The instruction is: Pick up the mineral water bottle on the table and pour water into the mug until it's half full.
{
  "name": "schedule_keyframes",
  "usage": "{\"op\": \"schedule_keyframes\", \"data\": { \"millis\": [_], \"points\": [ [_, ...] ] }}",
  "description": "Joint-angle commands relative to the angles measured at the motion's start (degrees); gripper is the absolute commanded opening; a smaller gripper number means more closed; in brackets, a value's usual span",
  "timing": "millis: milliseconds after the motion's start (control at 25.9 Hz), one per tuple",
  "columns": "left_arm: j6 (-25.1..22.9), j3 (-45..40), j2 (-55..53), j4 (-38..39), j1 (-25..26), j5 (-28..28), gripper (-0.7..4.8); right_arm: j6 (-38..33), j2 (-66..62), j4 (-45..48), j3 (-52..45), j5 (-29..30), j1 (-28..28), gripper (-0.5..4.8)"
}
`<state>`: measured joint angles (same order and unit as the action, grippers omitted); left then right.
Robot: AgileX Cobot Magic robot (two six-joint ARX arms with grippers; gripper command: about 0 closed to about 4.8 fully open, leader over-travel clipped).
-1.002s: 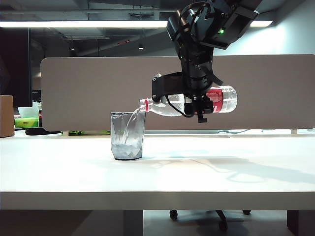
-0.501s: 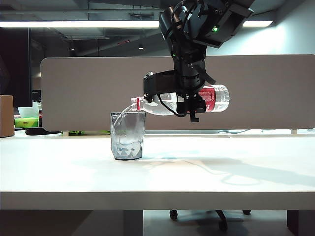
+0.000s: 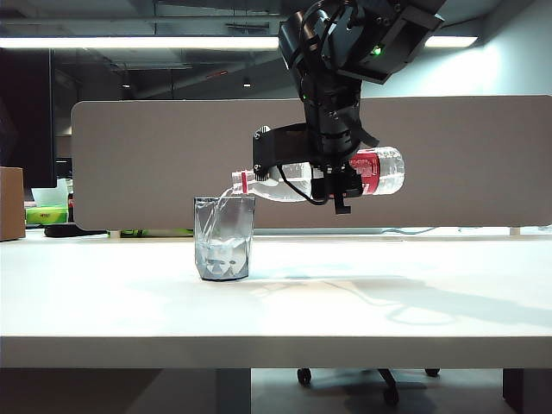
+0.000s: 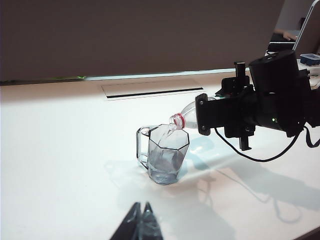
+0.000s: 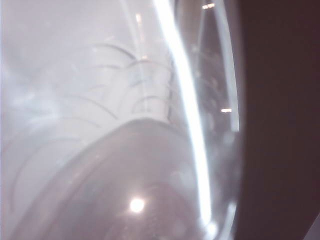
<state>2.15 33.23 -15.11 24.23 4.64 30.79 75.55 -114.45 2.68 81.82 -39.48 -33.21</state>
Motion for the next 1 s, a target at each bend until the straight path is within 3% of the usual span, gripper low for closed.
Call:
{"op": "schedule_keyframes", "data": {
  "millis": [39, 193, 424, 617, 732, 809, 1002],
  "points": [
    [-0.22, 0.22, 0.02, -0.7, -0.02, -0.13, -0.05, -4.09, 0.81, 2.27, 0.59, -0.46, -0.11, 2.73],
    [-0.24, 0.22, 0.02, -0.7, -0.02, -0.13, -0.05, -11.74, 0.83, 1.14, 0.57, 0.44, -0.11, 2.73],
    [-0.22, 0.22, 0.02, -0.7, -0.02, -0.13, -0.05, -37.2, 3.13, -6.47, 0.44, 10.8, 0.2, 2.73],
    [-0.24, 0.22, 0.02, -0.7, -0.02, -0.13, -0.05, -57.02, 4.39, -5.97, 0.42, 24.5, 2.91, 2.72],
    [-0.22, 0.22, 0.0, -0.68, -0.02, -0.13, -0.05, -64.87, 4.39, -0.59, -1.51, 30.36, 5.03, 2.63],
    [-0.24, 0.22, 0.0, -0.68, -0.02, -0.13, -0.05, -66.31, 4.55, 3.82, -3.93, 32.65, 5.81, 2.63],
    [-0.24, 0.2, 0.0, -0.7, -0.02, -0.15, -0.05, -72.76, 4.63, 23.34, -13.33, 37.09, 7.06, 2.49]
  ]
}}
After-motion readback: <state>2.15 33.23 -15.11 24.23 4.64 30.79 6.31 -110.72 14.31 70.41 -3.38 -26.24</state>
